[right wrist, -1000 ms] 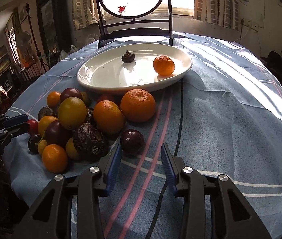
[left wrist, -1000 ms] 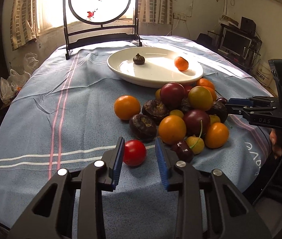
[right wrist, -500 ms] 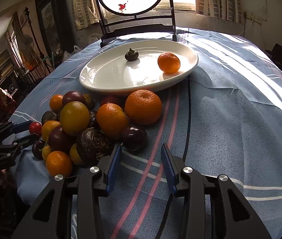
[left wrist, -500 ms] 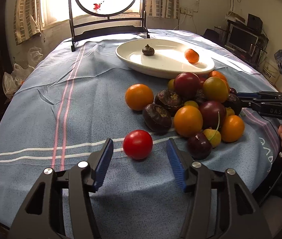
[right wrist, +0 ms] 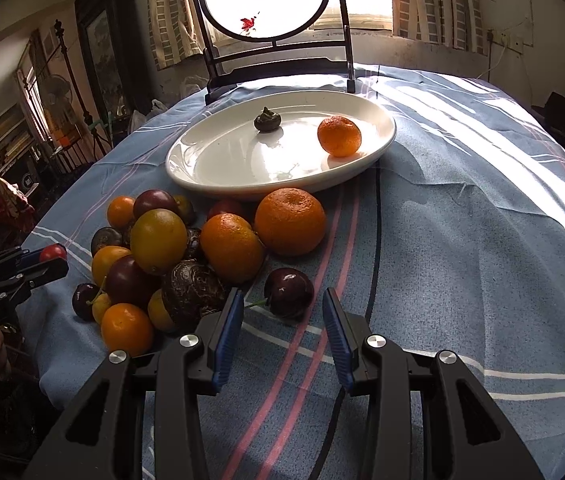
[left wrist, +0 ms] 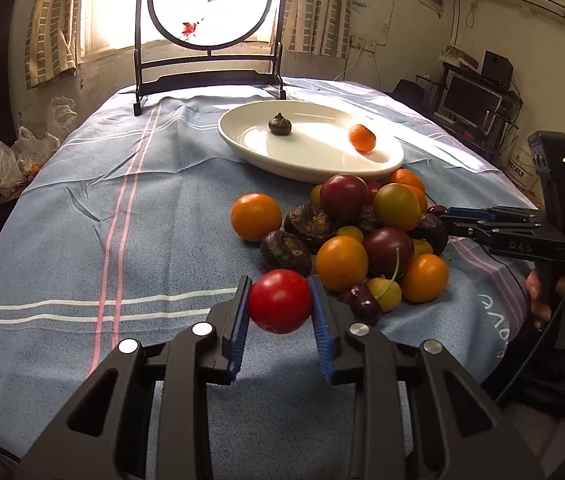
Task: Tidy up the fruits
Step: 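Grasp the red cherry tomato with the left tool while the right tool grasps a dark plum, then lower both fruits onto the white plate and open both tools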
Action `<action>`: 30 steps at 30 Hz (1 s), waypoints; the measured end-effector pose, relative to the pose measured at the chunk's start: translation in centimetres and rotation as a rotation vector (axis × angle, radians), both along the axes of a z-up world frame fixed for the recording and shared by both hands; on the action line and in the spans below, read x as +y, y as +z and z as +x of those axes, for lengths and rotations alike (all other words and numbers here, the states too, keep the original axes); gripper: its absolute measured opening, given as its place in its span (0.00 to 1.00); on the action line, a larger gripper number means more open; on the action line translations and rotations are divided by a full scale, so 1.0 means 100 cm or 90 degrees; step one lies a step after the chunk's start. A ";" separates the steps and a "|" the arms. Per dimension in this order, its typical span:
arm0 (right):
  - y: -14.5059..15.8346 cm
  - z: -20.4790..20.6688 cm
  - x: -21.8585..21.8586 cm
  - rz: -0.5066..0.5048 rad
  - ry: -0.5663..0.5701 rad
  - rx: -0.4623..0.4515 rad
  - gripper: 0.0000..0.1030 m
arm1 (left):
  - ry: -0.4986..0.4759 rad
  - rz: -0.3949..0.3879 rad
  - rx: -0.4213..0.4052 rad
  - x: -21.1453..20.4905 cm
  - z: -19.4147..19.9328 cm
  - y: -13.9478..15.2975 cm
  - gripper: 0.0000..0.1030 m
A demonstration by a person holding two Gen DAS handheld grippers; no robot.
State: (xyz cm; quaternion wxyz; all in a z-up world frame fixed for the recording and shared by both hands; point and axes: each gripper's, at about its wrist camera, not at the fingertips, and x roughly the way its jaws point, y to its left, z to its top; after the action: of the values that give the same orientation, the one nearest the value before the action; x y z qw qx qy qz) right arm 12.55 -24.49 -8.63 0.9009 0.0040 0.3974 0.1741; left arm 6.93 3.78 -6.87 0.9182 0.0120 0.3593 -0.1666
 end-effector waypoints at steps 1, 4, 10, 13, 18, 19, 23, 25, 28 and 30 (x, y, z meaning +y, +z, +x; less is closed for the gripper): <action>0.001 0.000 0.001 -0.002 0.000 -0.002 0.40 | -0.001 -0.001 -0.005 0.000 -0.002 0.003 0.27; 0.001 0.004 0.002 -0.011 -0.002 0.004 0.40 | -0.008 -0.008 -0.013 -0.003 -0.007 0.008 0.27; -0.004 0.011 0.001 0.011 0.008 0.023 0.24 | -0.011 -0.009 -0.015 -0.007 -0.009 0.006 0.27; -0.004 0.011 -0.004 0.029 0.001 0.024 0.24 | -0.006 -0.012 -0.009 -0.004 -0.007 0.004 0.27; -0.002 0.009 -0.006 0.034 0.003 0.015 0.24 | -0.003 -0.015 -0.012 -0.003 -0.008 0.005 0.27; 0.000 0.008 -0.006 0.037 0.005 0.009 0.24 | -0.002 -0.015 -0.013 -0.003 -0.008 0.005 0.27; 0.012 -0.001 -0.010 0.048 0.008 -0.023 0.24 | -0.002 -0.019 -0.016 -0.002 -0.008 0.008 0.27; 0.019 -0.003 -0.014 0.055 0.007 -0.035 0.24 | -0.004 -0.021 -0.020 -0.002 -0.007 0.011 0.27; 0.034 -0.003 -0.018 0.064 0.009 -0.054 0.24 | -0.008 -0.023 -0.028 -0.004 -0.003 0.019 0.27; 0.046 0.001 -0.019 0.062 0.012 -0.067 0.24 | -0.013 -0.025 -0.031 -0.008 0.005 0.025 0.27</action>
State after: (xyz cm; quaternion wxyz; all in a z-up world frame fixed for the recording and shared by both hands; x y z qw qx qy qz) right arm 12.67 -26.42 -4.03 0.9177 0.0346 0.3404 0.2018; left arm 7.48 3.02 -4.37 0.9250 0.0017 0.3334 -0.1824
